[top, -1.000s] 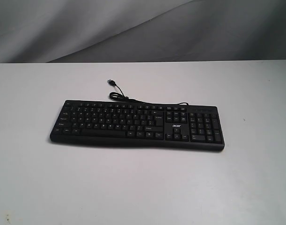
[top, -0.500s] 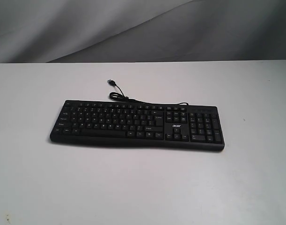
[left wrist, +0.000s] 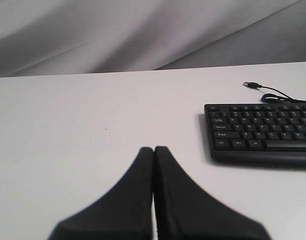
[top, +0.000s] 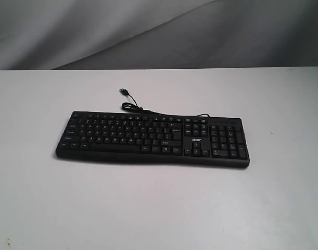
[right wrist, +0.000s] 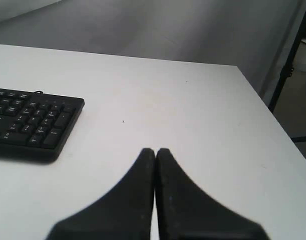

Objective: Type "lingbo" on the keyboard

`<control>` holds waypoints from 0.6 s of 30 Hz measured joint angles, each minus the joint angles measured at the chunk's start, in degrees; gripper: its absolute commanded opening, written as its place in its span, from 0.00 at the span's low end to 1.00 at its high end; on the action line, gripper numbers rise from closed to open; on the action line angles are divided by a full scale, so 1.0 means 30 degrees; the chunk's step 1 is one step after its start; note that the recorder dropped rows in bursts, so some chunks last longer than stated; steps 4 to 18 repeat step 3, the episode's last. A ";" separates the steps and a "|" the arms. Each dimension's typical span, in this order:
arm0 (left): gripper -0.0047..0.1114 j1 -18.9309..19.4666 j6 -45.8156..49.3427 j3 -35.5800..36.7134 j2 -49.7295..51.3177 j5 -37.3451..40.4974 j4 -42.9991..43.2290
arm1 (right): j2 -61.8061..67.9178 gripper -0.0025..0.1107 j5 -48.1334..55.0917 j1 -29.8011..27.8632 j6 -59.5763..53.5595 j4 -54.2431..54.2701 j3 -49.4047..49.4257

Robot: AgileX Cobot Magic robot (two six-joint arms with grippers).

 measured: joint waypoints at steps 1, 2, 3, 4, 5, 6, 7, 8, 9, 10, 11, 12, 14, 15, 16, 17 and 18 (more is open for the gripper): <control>0.04 0.0000 0.0000 0.0000 0.0000 0.0000 0.0000 | 0.0000 0.02 0.0000 0.0000 0.0000 0.0000 0.0000; 0.04 0.0000 0.0000 0.0000 0.0000 0.0000 0.0000 | 0.0000 0.02 0.0000 0.0000 0.0000 0.0000 0.0000; 0.04 0.0000 0.0000 0.0000 0.0000 0.0000 0.0000 | 0.0000 0.02 0.0000 0.0000 0.0000 0.0000 0.0000; 0.04 0.0000 0.0000 0.0000 0.0000 0.0000 0.0000 | 0.0000 0.02 0.0000 0.0000 0.0000 0.0000 0.0000; 0.04 0.0000 0.0000 0.0000 0.0000 0.0000 0.0000 | 0.0000 0.02 0.0000 0.0000 0.0000 0.0000 0.0000; 0.04 0.0000 0.0000 0.0000 0.0000 0.0000 0.0000 | 0.0000 0.02 0.0000 0.0000 0.0000 0.0000 0.0000; 0.04 0.0000 0.0000 0.0000 0.0000 0.0000 0.0000 | 0.0000 0.02 0.0000 0.0000 0.0000 0.0000 0.0000; 0.04 0.0000 0.0000 0.0000 0.0000 0.0000 0.0000 | 0.0000 0.02 0.0000 0.0000 0.0000 0.0000 0.0000; 0.04 0.0000 0.0000 0.0000 0.0000 0.0000 0.0000 | 0.0000 0.02 0.0000 0.0000 0.0000 0.0000 0.0000; 0.04 0.0000 0.0000 0.0000 0.0000 0.0000 0.0000 | 0.0000 0.02 0.0000 0.0000 0.0000 0.0000 0.0000; 0.04 0.0000 0.0000 0.0000 0.0000 0.0000 0.0000 | 0.0000 0.02 0.0000 0.0000 0.0000 0.0000 0.0000; 0.04 0.0000 0.0000 0.0000 0.0000 0.0000 0.0000 | 0.0000 0.02 0.0000 0.0000 0.0000 0.0000 0.0000; 0.04 0.0000 0.0000 0.0000 0.0000 0.0000 0.0000 | 0.0000 0.02 0.0000 0.0000 0.0000 0.0000 0.0000; 0.04 0.0000 0.0000 0.0000 0.0000 0.0000 0.0000 | 0.0000 0.02 0.0000 0.0000 0.0000 0.0000 0.0000; 0.04 0.0000 0.0000 0.0000 0.0000 0.0000 0.0000 | 0.0000 0.02 0.0000 0.0000 0.0000 0.0000 0.0000; 0.04 0.0000 0.0000 0.0000 0.0000 0.0000 0.0000 | 0.0000 0.02 0.0000 0.0000 0.0000 0.0000 0.0000; 0.04 0.0000 0.0000 0.0000 0.0000 0.0000 0.0000 | 0.0000 0.02 0.0000 0.0000 0.0000 0.0000 0.0000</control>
